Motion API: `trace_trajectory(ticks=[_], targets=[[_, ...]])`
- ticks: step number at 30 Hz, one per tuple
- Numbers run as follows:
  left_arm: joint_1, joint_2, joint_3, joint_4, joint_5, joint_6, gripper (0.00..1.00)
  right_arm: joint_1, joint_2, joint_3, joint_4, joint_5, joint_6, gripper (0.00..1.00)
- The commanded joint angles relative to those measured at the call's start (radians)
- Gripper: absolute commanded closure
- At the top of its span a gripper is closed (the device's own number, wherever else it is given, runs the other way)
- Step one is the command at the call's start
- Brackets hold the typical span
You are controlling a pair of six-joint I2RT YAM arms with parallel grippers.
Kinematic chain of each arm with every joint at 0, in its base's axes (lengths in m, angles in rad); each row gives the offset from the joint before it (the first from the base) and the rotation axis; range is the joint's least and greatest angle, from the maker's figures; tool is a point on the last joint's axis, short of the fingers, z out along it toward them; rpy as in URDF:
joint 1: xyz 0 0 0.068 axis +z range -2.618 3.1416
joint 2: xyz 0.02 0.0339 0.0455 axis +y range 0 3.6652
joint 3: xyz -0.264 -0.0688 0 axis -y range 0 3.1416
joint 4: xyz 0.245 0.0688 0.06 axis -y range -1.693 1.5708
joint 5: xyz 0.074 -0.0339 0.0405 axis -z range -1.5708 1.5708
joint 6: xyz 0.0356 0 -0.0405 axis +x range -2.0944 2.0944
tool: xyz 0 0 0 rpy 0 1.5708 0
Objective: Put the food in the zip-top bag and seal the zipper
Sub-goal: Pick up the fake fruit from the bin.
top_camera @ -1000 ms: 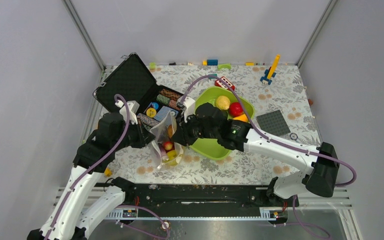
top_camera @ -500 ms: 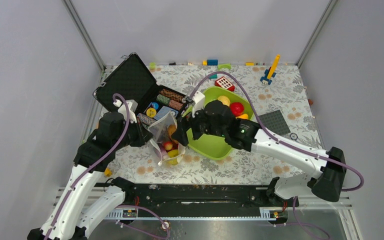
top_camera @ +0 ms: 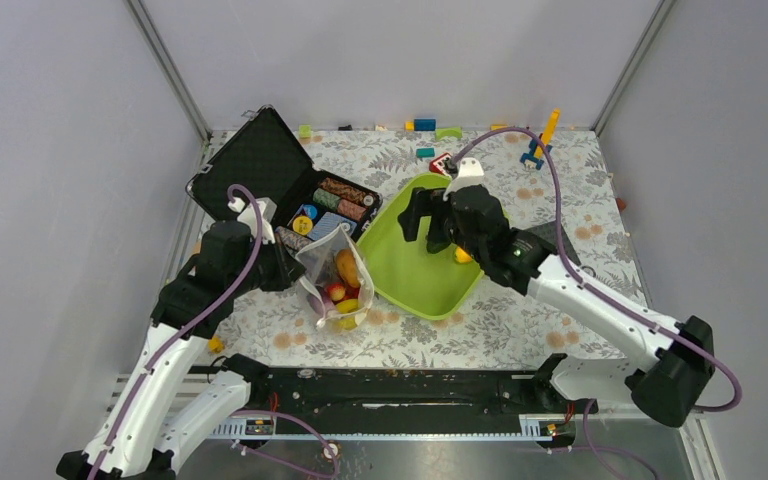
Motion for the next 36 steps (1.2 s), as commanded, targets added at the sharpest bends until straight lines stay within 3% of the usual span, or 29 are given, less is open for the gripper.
trace_trajectory(ticks=[1, 5, 15, 36], targets=[[0.010, 0.006, 0.013, 0.056, -0.006, 0.001, 1.00, -0.115, 0.093, 0.009, -0.096, 0.036, 0.188, 0.00], [0.013, 0.003, 0.007, 0.063, -0.003, 0.004, 1.00, -0.181, 0.233, 0.077, -0.223, 0.051, 0.270, 0.00], [0.027, 0.002, 0.004, 0.063, 0.008, 0.015, 1.00, -0.205, 0.480, 0.175, -0.275, 0.164, 0.332, 0.00], [0.077, 0.027, -0.001, 0.083, 0.094, 0.023, 1.00, -0.208, 0.717, 0.269, -0.315, 0.208, 0.388, 0.00]])
